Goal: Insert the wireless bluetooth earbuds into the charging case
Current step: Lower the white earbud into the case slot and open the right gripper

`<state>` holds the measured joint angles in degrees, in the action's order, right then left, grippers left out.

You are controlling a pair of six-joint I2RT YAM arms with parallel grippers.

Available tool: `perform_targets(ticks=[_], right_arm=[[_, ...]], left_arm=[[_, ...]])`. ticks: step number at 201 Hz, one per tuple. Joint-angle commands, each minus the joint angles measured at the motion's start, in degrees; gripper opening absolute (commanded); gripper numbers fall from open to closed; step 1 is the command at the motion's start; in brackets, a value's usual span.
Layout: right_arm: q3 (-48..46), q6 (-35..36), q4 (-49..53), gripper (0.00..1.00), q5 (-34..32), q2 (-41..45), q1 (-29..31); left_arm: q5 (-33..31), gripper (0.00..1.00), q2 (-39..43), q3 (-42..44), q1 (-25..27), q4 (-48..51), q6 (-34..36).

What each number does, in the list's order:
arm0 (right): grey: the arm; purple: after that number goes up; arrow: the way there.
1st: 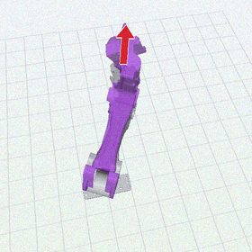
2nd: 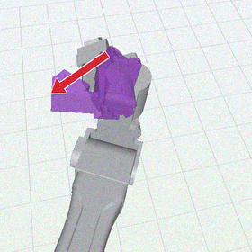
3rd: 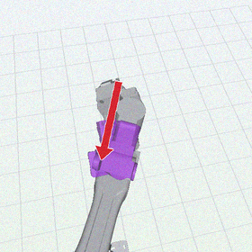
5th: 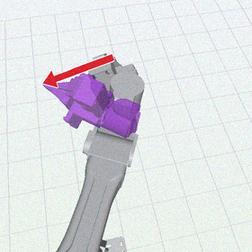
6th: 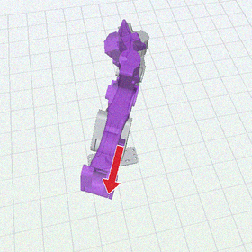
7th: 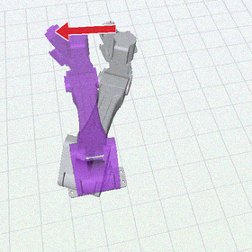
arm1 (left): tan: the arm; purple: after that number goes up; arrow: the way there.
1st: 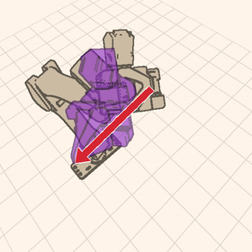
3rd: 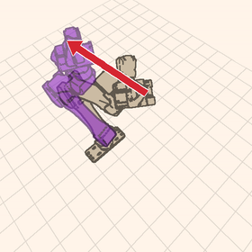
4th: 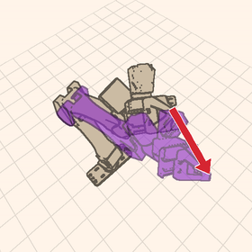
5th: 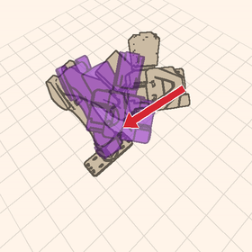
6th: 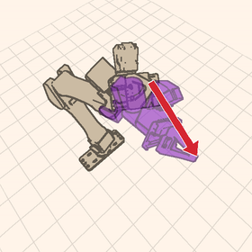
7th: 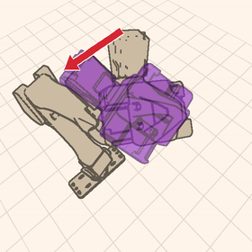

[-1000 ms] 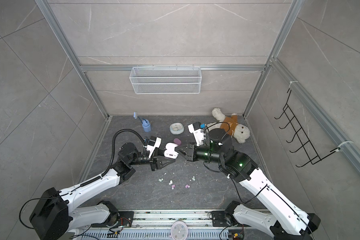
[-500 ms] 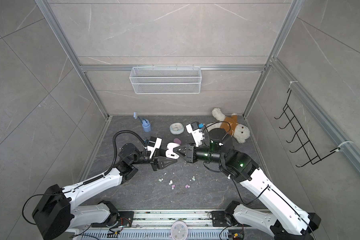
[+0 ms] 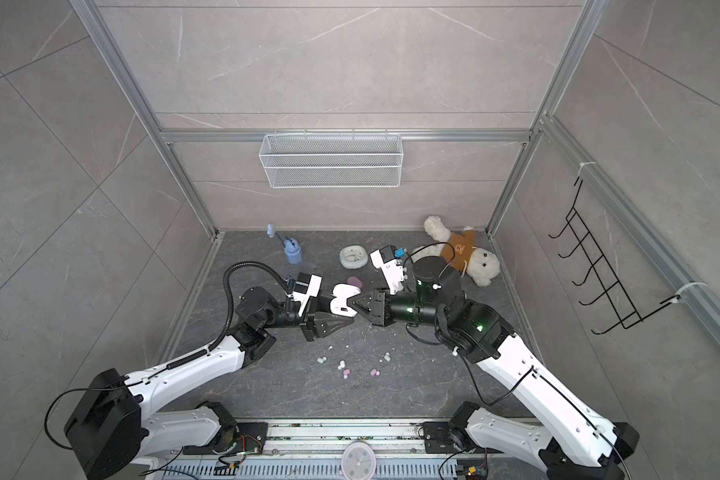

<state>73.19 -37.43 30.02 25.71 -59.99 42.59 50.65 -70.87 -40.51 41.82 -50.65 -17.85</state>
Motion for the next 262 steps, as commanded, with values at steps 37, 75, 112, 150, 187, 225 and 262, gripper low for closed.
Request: perform_targets(ticks=[37,75,112,150,187,225,262], right_arm=[[2.0,1.5,1.9,0.12,-2.6,-0.5,0.6],[2.5,1.8,3.3,0.14,-1.8,-1.5,0.7],[2.8,2.1,4.3,0.22,-2.3,-1.8,0.9],[4.0,2.4,5.0,0.36,-3.2,-2.2,0.9],[4.7,2.3,5.6,0.49,-4.1,-2.8,0.9],[5.9,2.5,6.5,0.61,-4.5,-3.6,1.0],[6.8,2.9,6.9,0.68,-5.5,-3.7,1.1]], left_arm=[[-0.1,0.30,0.6,-1.8,0.3,-4.7,-1.2],[-0.3,0.30,1.1,-1.9,0.3,-4.1,-0.7],[-0.4,0.30,1.4,-2.0,0.2,-4.0,-0.6],[0.0,0.30,1.4,-2.3,0.4,-3.0,-0.3],[0.5,0.30,1.4,-2.7,1.1,-1.7,0.2],[0.7,0.30,1.3,-2.7,1.6,-1.1,0.2],[0.7,0.30,1.7,-2.6,1.6,0.2,1.0]])
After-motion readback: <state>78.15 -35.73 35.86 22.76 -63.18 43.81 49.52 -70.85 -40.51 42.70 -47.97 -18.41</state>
